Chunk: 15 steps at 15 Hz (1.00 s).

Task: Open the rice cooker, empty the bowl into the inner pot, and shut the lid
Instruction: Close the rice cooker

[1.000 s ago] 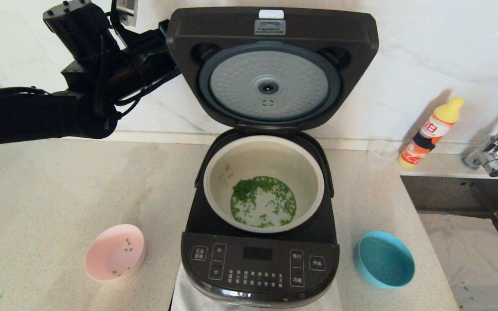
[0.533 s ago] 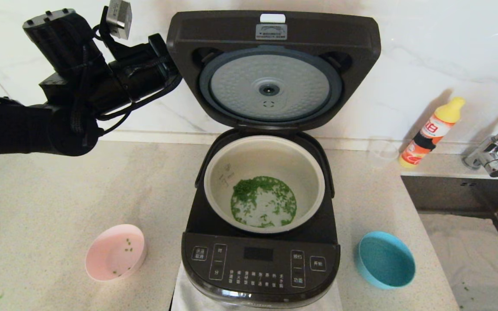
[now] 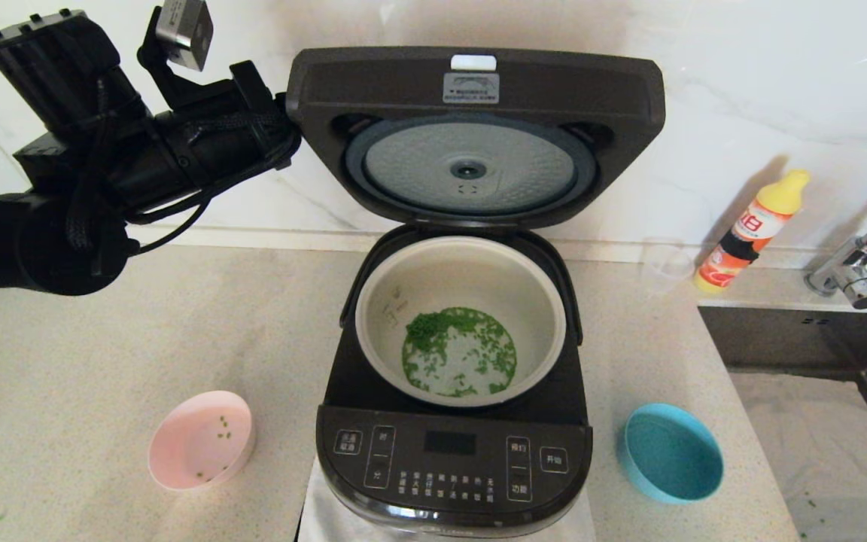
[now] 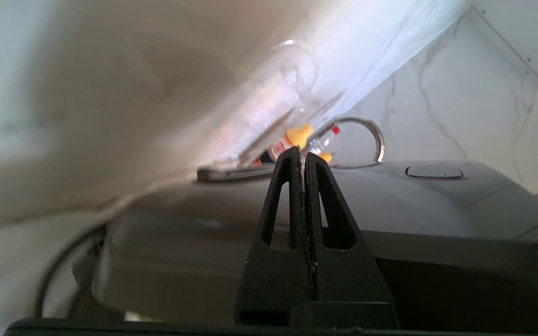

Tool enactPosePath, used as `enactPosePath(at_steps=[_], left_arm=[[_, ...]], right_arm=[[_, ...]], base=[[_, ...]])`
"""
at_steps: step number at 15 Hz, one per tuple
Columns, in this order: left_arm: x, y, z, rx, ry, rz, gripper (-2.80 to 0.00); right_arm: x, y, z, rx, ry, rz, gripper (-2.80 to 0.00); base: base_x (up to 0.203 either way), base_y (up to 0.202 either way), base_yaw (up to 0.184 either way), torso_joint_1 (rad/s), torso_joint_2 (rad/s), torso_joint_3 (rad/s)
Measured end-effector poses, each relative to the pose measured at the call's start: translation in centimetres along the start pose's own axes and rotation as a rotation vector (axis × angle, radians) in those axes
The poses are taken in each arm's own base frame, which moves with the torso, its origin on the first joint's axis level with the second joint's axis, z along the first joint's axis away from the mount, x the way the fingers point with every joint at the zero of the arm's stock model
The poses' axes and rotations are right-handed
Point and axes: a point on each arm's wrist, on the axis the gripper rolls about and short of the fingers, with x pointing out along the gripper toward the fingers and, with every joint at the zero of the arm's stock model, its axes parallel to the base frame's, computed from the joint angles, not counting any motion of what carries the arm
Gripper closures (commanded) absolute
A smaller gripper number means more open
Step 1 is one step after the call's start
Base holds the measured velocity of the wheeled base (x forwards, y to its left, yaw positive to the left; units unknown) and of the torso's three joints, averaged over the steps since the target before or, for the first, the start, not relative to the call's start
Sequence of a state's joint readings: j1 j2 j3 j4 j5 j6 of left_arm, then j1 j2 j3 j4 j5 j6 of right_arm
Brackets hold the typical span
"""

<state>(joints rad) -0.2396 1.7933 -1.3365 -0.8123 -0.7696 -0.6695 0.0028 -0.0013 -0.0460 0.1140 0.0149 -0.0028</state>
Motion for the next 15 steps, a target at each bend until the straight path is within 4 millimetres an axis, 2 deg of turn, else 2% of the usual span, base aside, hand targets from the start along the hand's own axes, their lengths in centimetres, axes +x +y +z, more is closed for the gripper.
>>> enactPosePath(at_steps=[4,11,15], left_arm=[[-1.3,-0.5,-2.5,-0.025,0.068,0.018,0.00],[-3.8,-1.6,-5.0,-0.035,0.124,0.058,0.00],[-5.4,-1.7,-7.4,-0.040,0.152,0.072,0.00]], right_arm=[[0.0,0.0,0.0,0.000,0.000,0.000,0.00],[0.0,0.0,0.0,0.000,0.000,0.000,0.00],[0.0,0.0,0.0,0.000,0.000,0.000,0.00]], base=[[0.000,0.000,0.000,0.000,0.00,0.000],[0.000,0.000,0.000,0.000,0.00,0.000],[0.000,0.000,0.000,0.000,0.00,0.000]])
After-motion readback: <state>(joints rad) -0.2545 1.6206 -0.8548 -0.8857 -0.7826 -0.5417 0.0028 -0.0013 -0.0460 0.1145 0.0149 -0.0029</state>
